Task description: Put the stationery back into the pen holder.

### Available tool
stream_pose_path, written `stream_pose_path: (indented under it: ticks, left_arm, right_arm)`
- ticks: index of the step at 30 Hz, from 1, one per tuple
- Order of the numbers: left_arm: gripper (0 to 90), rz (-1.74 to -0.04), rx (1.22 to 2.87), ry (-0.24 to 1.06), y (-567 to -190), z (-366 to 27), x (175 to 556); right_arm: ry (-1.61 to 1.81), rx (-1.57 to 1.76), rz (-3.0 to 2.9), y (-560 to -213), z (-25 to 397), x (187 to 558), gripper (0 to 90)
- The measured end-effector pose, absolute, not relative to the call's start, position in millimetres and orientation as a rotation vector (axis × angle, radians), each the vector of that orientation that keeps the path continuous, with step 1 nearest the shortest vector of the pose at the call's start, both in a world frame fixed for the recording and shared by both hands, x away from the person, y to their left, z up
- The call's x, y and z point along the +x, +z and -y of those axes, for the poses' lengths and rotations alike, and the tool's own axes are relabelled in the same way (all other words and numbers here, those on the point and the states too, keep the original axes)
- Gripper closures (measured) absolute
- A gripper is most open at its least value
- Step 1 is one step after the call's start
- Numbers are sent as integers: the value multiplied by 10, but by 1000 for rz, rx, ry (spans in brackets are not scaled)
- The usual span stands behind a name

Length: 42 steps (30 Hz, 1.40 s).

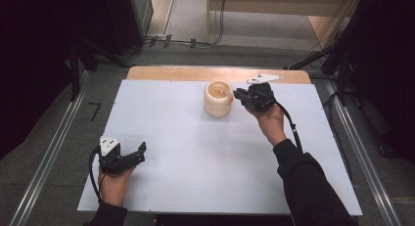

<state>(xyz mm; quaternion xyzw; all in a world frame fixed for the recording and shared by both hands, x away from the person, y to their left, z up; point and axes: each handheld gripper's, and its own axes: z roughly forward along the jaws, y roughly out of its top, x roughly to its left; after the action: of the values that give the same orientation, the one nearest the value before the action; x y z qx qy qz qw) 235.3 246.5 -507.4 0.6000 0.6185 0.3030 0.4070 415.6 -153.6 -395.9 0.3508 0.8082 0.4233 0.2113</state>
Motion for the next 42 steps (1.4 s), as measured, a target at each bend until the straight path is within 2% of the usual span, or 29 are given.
stream_pose_path:
  ticks: [12, 34, 40, 42]
  left_arm:
    - [59, -1558, 1515, 759, -5075, -2469, 2353]
    - [59, -1558, 1508, 757, -5077, -2473, 2352]
    - [59, -1558, 1508, 756, -5076, -2473, 2350]
    - [59, -1557, 1508, 755, -5077, -2473, 2351]
  right_arm:
    - [1145, 987, -2265, -3994, 1335, 4283, 785]
    - [1128, 1023, -2271, -4146, 1210, 4410, 777]
    - [1138, 1038, -2269, -4163, 1202, 4425, 765]
    - [1139, 1043, -2270, -4168, 1202, 4427, 732]
